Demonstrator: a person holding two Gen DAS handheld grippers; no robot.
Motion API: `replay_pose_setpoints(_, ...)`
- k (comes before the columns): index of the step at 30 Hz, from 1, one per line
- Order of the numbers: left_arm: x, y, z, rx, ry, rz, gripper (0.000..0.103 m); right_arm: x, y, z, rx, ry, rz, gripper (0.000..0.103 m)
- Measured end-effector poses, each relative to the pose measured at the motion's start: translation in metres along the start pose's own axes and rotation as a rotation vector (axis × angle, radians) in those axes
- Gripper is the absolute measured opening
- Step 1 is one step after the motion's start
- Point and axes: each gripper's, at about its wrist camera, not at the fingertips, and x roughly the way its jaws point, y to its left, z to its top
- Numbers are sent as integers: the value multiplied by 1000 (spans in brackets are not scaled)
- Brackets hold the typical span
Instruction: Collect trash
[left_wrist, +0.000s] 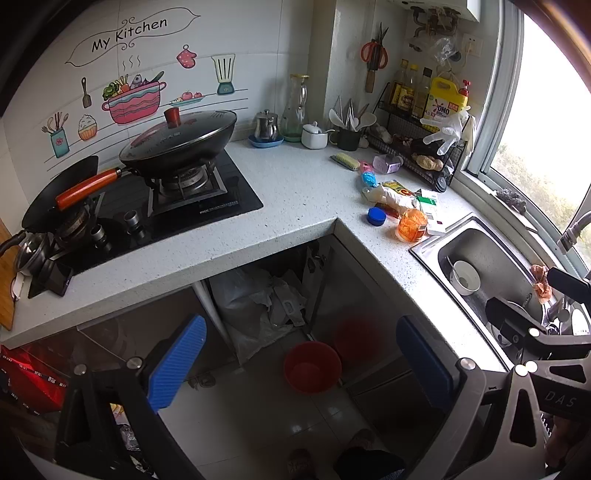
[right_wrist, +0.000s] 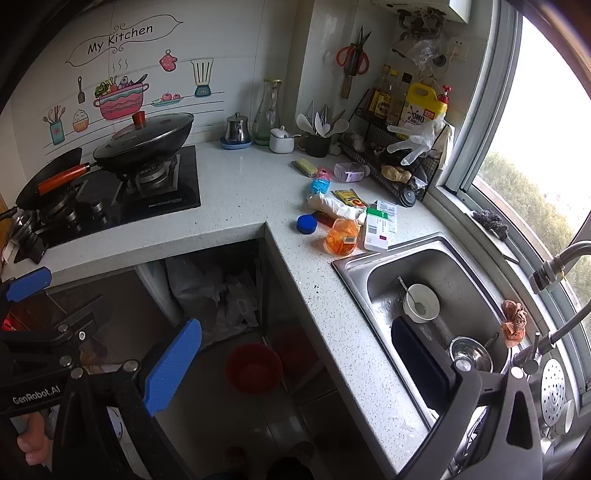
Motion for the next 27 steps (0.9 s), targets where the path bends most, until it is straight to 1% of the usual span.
replay_pose_setpoints(19,3,-3,0,3,-2,-4,102,0,3,0,1,-1,-4,103)
replay_pose_setpoints(27,6,-3,4,17,5,-20,102,1,1,0,8,-9,-21,103)
